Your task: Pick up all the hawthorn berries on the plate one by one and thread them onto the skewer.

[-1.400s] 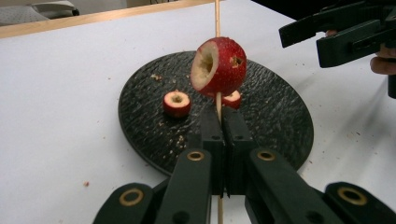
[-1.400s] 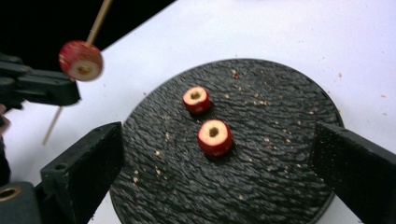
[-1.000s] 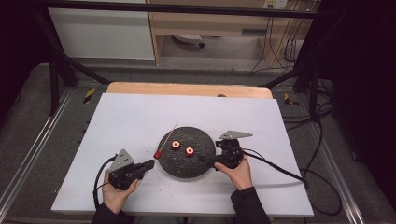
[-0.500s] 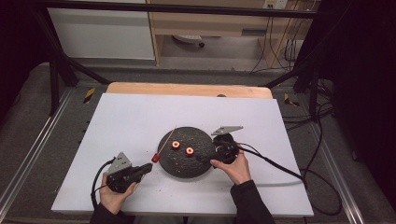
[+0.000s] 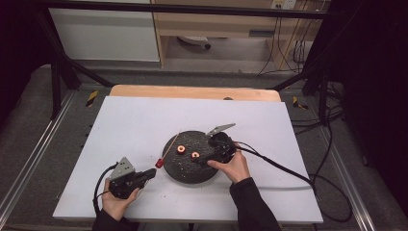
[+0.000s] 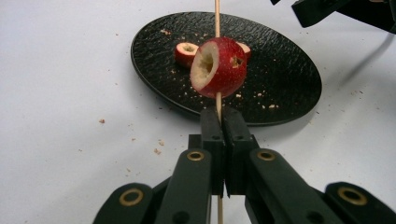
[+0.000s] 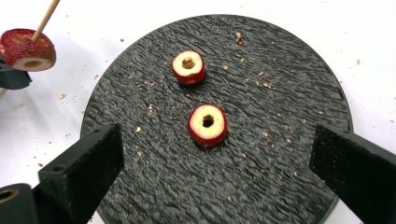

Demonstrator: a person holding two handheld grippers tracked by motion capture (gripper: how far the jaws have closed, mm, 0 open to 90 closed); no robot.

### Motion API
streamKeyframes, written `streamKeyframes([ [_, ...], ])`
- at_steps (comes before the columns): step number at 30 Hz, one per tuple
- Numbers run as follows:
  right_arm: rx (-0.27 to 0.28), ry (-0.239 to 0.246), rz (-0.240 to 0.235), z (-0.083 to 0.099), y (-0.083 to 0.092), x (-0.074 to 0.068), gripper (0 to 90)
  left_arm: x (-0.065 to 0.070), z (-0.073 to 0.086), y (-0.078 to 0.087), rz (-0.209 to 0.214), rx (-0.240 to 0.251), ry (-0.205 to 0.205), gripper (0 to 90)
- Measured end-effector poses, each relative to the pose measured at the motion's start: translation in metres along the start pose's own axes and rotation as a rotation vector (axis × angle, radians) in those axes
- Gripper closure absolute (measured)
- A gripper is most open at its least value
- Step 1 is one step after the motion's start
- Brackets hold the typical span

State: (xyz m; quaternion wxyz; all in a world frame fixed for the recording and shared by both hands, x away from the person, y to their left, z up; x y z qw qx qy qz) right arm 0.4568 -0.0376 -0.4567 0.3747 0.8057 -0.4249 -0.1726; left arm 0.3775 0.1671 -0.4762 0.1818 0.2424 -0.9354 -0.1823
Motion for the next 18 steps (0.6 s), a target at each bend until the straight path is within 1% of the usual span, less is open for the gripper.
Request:
streamKeyframes([
  [5,-0.037,0.037,0.009,-0.008,-0.007,-0.007,6.2,-0.001,0.0,0.0,0.0,0.0,0.001,88.3],
  [8,-0.057,0.05,0.018,-0.013,-0.011,-0.009,7.7,-0.001,0.0,0.0,0.0,0.002,0.002,88.4],
  [12,-0.1,0.063,0.019,-0.016,-0.019,-0.012,10.3,-0.001,0.0,0.0,0.0,0.002,0.002,88.3],
  [14,-0.122,0.08,0.018,-0.016,-0.024,-0.013,12.4,-0.001,0.0,0.0,-0.001,0.003,0.003,88.4],
  [17,-0.143,0.081,0.015,-0.015,-0.028,-0.014,16.5,-0.001,0.001,0.0,0.001,0.002,0.004,88.3],
  [18,-0.15,0.075,0.005,-0.015,-0.031,-0.015,18.3,-0.001,0.001,0.0,0.001,0.001,0.005,88.3],
])
Point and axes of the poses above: each handheld gripper's, and its own axes: y roughly backward along the jaws, z roughly out of its underside, x roughly to its right, the point moved 9 cm from there along -y, roughly forward along the jaws, and after that the axes turned 15 degrees about z, right-handed, at the moved point
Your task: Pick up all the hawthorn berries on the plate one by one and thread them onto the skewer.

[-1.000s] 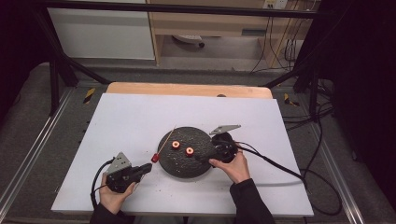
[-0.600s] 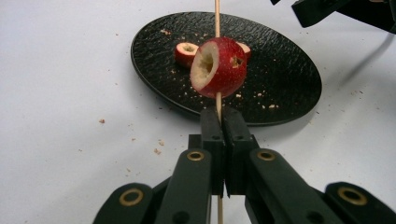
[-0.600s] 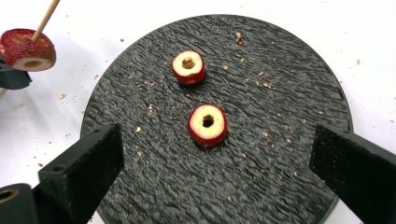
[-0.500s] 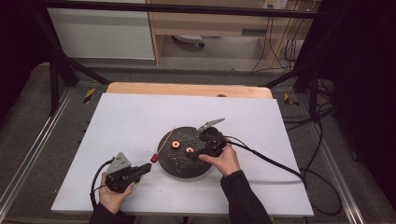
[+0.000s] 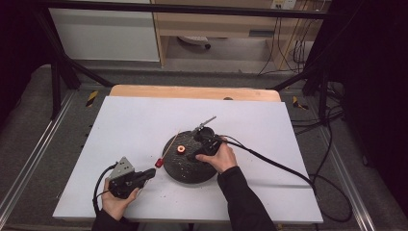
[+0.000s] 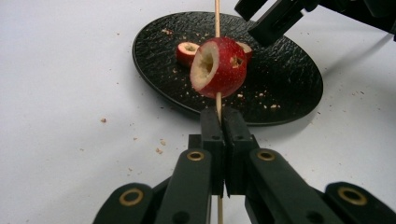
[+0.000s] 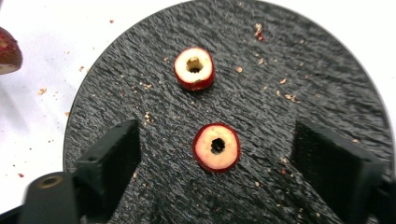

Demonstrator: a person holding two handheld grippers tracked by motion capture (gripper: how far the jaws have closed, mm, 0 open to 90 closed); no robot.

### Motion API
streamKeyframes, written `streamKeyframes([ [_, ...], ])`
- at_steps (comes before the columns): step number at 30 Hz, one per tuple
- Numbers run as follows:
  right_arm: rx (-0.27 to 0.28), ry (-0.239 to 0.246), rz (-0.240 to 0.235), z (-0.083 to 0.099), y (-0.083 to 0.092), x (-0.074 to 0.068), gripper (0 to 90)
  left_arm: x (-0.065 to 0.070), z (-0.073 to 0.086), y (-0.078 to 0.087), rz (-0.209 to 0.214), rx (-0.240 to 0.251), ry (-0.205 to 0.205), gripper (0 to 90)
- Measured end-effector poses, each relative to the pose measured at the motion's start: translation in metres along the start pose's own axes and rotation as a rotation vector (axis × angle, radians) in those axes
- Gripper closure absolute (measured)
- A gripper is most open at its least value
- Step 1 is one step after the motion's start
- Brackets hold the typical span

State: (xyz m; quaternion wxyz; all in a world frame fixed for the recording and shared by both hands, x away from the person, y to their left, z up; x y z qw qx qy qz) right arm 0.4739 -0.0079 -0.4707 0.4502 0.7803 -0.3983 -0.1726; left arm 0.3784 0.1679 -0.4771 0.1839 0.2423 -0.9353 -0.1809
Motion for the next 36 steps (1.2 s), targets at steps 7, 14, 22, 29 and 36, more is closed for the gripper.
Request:
streamKeyframes([
  [7,-0.054,0.004,-0.006,0.003,-0.008,0.002,31.7,0.0,0.0,0.0,0.0,-0.002,0.001,88.3],
  [14,-0.09,-0.013,-0.028,0.005,-0.013,0.002,42.5,-0.001,0.001,-0.001,0.0,-0.006,0.0,88.3],
  [22,-0.109,-0.019,-0.048,0.006,-0.015,0.001,52.6,-0.001,0.001,-0.001,0.001,-0.007,0.002,88.4],
  [29,-0.121,-0.005,-0.053,0.008,-0.02,0.001,58.2,-0.001,0.001,-0.001,0.001,-0.007,0.003,88.3],
  [36,-0.136,-0.014,-0.058,0.008,-0.02,0.002,60.3,-0.001,0.001,-0.001,0.0,-0.009,0.002,88.3],
])
Point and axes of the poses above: each handheld gripper's, and its own axes: y roughly backward along the jaws, z roughly out of its underside, x roughly to its right, the point moved 9 cm from there along -y, roughly forward along the jaws, and after that the axes turned 15 degrees about z, right-handed, at the moved point
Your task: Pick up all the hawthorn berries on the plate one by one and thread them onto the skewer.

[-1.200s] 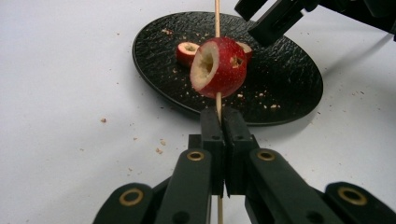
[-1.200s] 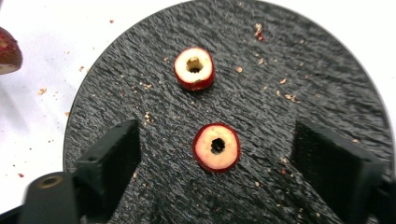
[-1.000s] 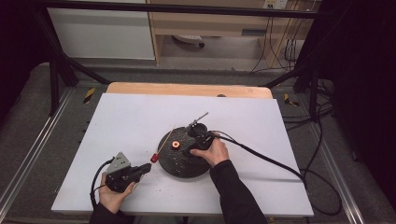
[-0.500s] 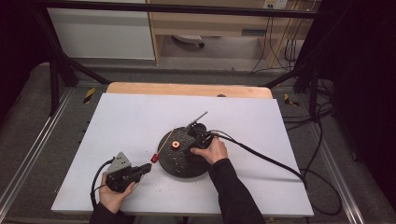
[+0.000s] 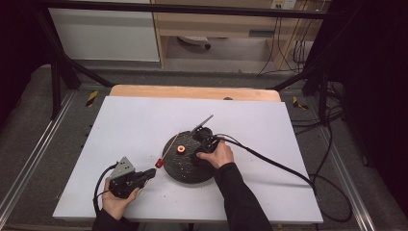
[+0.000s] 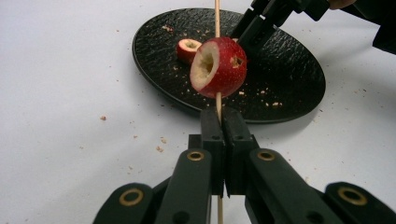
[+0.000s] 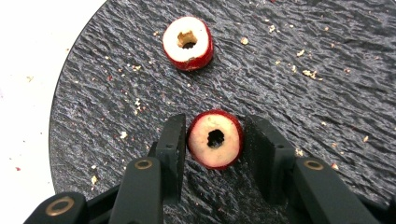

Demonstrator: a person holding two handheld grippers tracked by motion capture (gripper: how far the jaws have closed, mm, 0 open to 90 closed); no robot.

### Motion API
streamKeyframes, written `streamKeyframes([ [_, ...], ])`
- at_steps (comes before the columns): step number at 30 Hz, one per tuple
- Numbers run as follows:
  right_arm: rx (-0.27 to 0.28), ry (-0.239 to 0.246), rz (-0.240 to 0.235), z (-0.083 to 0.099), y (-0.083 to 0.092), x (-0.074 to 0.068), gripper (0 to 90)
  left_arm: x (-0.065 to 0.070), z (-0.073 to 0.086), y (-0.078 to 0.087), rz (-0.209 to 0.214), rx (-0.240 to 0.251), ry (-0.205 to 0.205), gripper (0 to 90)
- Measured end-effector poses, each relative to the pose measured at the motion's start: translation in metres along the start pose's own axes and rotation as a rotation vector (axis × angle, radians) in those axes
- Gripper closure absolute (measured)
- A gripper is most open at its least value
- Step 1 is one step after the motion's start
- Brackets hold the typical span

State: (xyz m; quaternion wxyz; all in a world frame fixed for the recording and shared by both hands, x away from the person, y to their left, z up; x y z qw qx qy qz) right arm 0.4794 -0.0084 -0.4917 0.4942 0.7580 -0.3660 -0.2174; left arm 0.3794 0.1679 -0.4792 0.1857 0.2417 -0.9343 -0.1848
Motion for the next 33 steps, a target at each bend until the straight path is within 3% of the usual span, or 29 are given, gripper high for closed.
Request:
streamKeyframes([
  [20,-0.017,-0.023,-0.015,0.001,0.004,-0.002,61.5,0.001,0.0,0.0,-0.001,-0.001,-0.005,88.3],
  [33,0.064,-0.042,-0.028,-0.002,0.027,-0.003,61.6,0.002,-0.001,-0.001,-0.001,-0.002,-0.009,88.3],
])
Point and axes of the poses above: each handheld gripper's, and its own axes: y roughly backward along the jaws, z roughly out of its underside, x roughly to its right, the point moved 9 cm from there along -y, roughly forward along the jaws, and after that the axes turned 15 degrees about z, right-handed, at the moved point
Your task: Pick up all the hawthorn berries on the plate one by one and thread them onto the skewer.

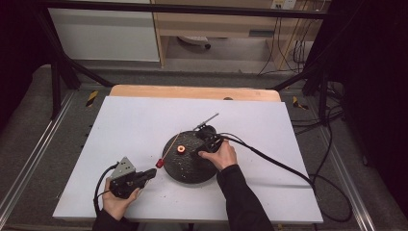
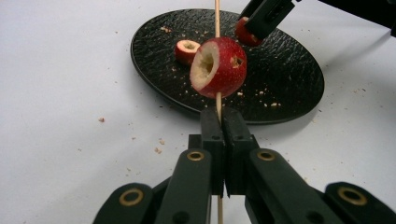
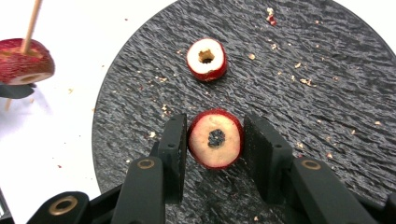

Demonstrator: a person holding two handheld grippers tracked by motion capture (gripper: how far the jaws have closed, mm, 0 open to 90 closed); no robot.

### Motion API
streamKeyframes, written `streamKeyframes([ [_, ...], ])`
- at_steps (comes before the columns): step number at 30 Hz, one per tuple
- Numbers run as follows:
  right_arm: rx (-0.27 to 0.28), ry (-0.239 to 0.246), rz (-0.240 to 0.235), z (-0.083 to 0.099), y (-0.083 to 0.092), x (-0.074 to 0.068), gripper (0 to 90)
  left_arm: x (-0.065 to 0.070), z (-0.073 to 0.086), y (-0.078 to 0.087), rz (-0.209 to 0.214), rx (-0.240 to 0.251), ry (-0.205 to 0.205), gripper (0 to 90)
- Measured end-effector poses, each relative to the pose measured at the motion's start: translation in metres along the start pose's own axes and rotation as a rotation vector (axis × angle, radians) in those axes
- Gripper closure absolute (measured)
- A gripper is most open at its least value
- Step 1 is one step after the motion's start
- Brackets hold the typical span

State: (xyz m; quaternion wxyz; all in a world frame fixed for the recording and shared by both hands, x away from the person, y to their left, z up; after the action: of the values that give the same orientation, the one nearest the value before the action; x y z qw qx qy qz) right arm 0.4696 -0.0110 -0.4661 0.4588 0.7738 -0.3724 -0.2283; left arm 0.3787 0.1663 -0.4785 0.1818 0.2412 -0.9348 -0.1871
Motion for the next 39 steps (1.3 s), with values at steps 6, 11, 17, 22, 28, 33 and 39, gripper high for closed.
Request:
streamKeyframes([
  [6,0.045,-0.018,-0.005,-0.001,0.008,-0.002,61.6,0.001,0.0,-0.001,0.0,-0.001,-0.001,88.3],
  [11,0.082,-0.034,-0.015,0.001,0.015,0.0,61.7,0.001,0.0,-0.002,0.001,-0.003,-0.001,88.3],
  [17,0.138,-0.063,-0.027,0.004,0.022,0.003,61.7,0.002,0.0,-0.003,0.0,-0.002,-0.003,88.4],
  [22,0.214,-0.093,-0.041,0.006,0.027,0.006,61.8,0.002,0.0,-0.003,-0.002,-0.001,-0.004,88.3],
  [28,0.3,-0.138,-0.059,0.008,0.035,0.006,61.8,0.003,-0.001,-0.004,0.0,0.001,-0.006,88.3],
  [33,0.367,-0.174,-0.082,0.011,0.039,0.003,61.8,0.004,-0.002,-0.004,0.001,0.002,-0.008,88.3],
  [39,0.436,-0.207,-0.089,0.014,0.042,0.001,61.8,0.006,-0.002,-0.005,0.003,0.003,-0.009,88.3],
])
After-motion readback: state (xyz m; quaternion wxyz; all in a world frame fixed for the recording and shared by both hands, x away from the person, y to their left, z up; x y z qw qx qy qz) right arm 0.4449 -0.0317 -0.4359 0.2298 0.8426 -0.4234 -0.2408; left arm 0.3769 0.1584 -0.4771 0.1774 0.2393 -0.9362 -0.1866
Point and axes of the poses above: each handheld gripper's, and its own axes: y roughly backward along the jaws, z roughly out of its underside, x roughly to its right, the point moved 9 cm from there along -y, roughly forward along the jaws, and after that the axes turned 15 degrees about z, right-handed, at the moved point
